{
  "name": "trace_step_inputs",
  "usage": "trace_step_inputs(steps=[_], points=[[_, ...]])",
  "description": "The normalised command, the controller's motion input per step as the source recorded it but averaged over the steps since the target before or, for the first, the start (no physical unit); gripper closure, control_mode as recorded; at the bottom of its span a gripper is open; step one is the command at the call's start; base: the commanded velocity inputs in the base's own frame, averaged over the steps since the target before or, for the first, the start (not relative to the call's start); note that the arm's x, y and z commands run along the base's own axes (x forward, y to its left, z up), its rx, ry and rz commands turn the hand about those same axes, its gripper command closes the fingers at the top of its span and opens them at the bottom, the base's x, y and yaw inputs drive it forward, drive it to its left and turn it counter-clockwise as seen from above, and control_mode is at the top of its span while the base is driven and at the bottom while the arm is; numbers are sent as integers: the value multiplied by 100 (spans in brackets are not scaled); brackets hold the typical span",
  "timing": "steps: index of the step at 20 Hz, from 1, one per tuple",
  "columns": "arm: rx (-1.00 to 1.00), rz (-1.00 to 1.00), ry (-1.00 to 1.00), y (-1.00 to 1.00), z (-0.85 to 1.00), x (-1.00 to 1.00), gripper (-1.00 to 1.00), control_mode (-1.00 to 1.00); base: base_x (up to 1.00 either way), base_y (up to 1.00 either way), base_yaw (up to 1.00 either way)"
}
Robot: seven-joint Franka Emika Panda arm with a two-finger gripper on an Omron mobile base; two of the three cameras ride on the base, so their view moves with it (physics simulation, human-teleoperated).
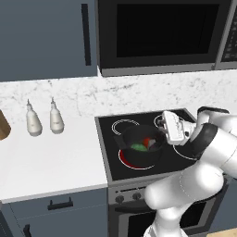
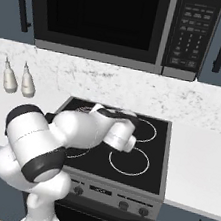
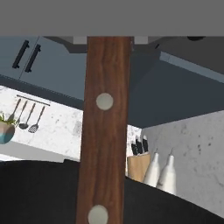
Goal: Put the broccoli and bell pepper in the pot. Retrieve the spatula and lightly stir the vegetables in the pot.
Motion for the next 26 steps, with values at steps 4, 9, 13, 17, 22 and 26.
trace_step_inputs(steps=[4, 9, 13, 17, 22, 26], points=[[0, 0, -1, 1, 58, 0, 100, -100, 0, 0, 0], [0, 0, 0, -24, 80, 0, 100, -100, 0, 0, 0], [-4, 0, 0, -22, 11, 10, 100, -100, 0, 0, 0], [-10, 0, 0, 0, -46, 6, 100, -100, 0, 0, 0], [-6, 0, 0, 0, -50, 0, 100, -100, 0, 0, 0], [-1, 4, 0, 11, -39, -1, 100, -100, 0, 0, 0]])
